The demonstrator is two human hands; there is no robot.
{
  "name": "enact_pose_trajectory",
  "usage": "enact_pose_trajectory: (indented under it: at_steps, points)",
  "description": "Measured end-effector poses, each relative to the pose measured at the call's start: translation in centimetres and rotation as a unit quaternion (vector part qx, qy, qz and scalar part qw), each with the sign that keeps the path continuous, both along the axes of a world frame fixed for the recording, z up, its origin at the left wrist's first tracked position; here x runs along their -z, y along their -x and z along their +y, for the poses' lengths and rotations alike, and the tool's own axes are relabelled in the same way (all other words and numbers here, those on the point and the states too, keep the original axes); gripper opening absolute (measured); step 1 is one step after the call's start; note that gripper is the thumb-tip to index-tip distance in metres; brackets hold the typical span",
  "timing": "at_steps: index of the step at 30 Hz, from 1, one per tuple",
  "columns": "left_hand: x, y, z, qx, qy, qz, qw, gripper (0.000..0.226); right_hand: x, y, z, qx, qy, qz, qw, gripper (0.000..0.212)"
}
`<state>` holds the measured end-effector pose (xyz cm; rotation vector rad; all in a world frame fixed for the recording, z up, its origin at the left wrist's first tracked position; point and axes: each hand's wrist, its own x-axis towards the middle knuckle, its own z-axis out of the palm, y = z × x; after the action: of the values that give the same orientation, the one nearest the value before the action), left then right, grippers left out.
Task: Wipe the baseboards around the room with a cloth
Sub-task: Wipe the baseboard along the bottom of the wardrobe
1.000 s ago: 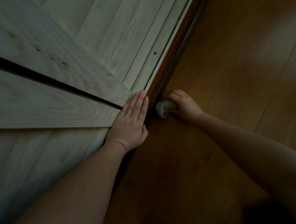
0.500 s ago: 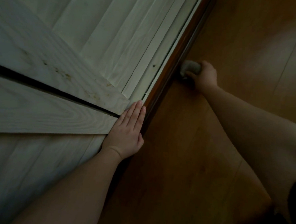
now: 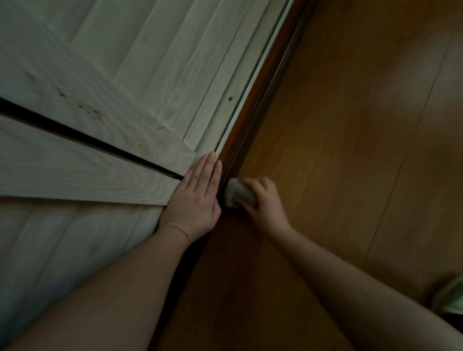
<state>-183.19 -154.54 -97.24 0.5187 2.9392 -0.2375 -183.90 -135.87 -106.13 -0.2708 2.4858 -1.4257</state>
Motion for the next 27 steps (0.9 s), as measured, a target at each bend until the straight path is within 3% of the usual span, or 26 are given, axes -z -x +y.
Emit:
enact_pose_trajectory:
  at_steps: [4, 9, 15, 21, 27]
  points:
    - [0.2, 0.0, 0.0, 0.006, -0.01, 0.01, 1.0, 0.068, 0.8, -0.7, -1.5, 0.052, 0.024, -0.017, 0.998, 0.049]
    - [0.0, 0.0, 0.0, 0.003, -0.021, 0.007, 1.0, 0.07, 1.0, 1.5, -0.4, 0.031, 0.021, 0.033, 0.999, 0.049]
    - [0.2, 0.0, 0.0, 0.003, -0.042, 0.017, 0.999, 0.065, -1.1, 12.8, 2.4, 0.126, 0.042, -0.002, 0.991, 0.046]
    - [0.4, 0.0, -0.1, -0.001, -0.034, 0.021, 0.999, 0.065, -3.6, 22.4, 4.7, 0.172, -0.025, -0.023, 0.985, 0.042]
    - [0.1, 0.1, 0.1, -0.003, -0.031, 0.028, 0.999, 0.065, -5.0, 22.0, 6.0, 0.165, -0.036, 0.012, 0.986, 0.054]
